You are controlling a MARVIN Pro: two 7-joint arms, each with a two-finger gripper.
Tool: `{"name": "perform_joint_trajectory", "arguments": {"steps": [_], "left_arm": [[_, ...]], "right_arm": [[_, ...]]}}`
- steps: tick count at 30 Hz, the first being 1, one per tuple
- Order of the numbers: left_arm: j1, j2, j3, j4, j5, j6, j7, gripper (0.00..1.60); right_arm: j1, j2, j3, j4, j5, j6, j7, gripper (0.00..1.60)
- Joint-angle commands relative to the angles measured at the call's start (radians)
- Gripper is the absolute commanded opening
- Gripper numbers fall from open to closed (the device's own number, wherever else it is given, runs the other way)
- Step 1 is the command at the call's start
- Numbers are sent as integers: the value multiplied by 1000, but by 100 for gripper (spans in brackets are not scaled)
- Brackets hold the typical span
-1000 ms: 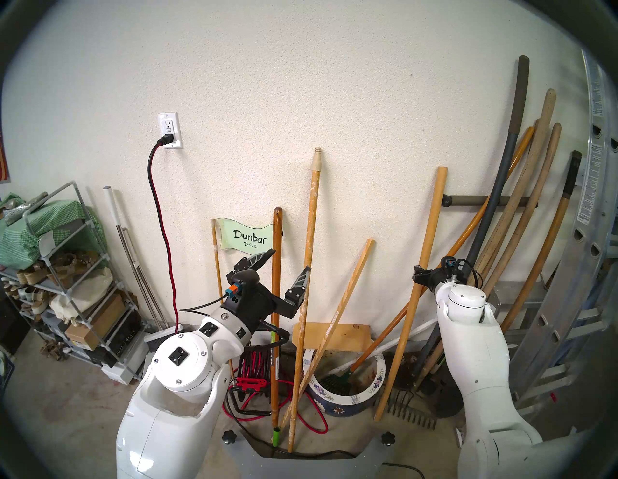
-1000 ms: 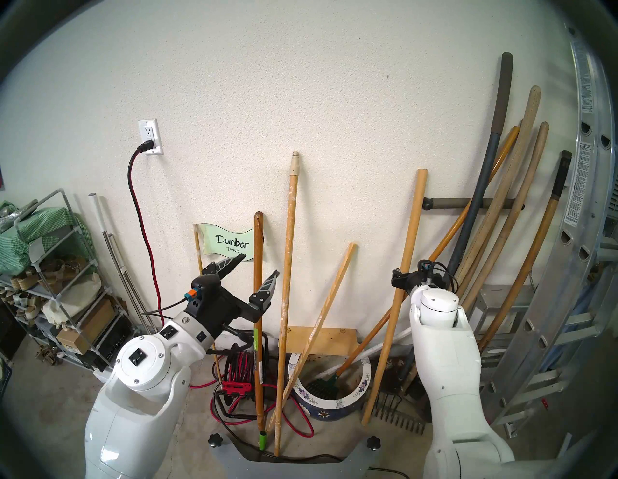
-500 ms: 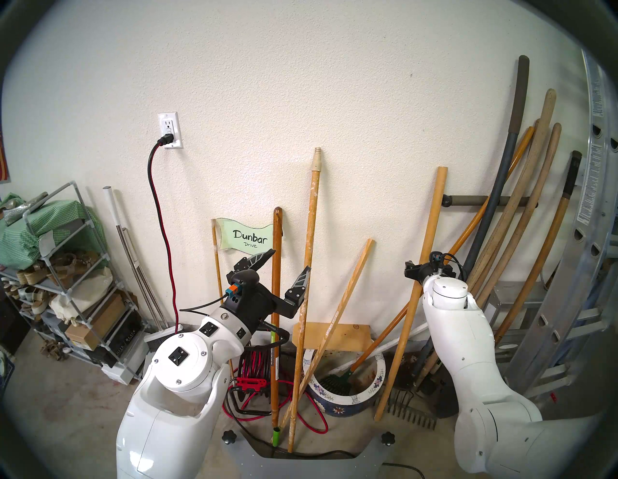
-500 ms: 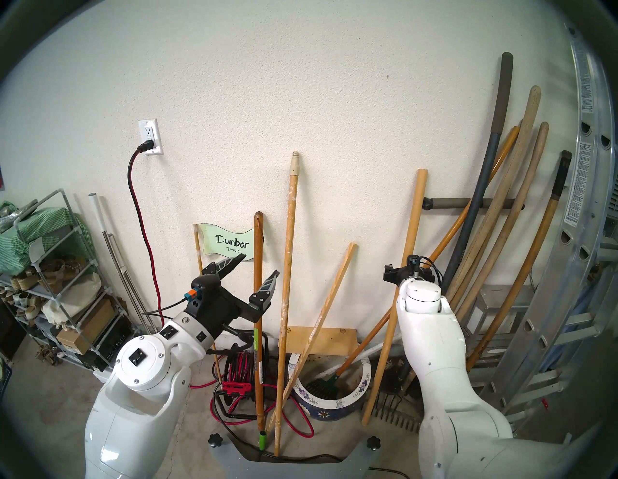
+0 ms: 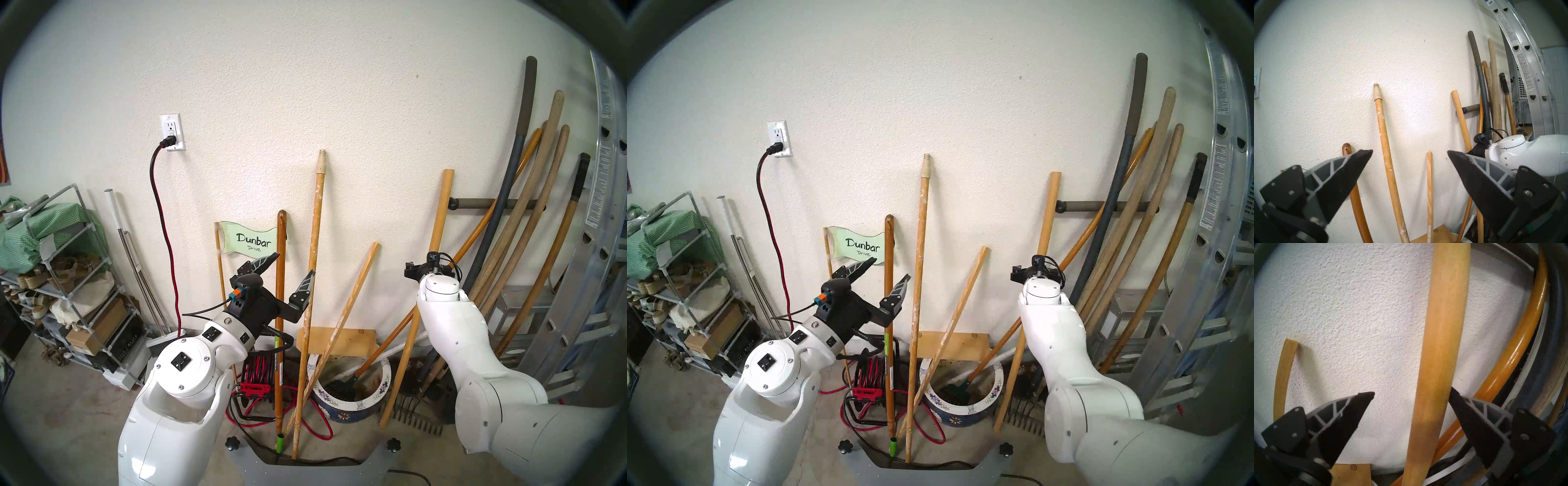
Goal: Put wooden sticks into the pot
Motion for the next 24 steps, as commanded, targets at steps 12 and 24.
{"name": "perform_joint_trajectory", "arguments": {"steps": [12,24], "left_arm": [[0,0,0,0,0,0,0,160],[0,0,0,0,0,0,0,160]], "right_arm": [[228,-7,-5,295,-17,-80,-42,7],[176,-1,18,260,2,-179,5,0]]}}
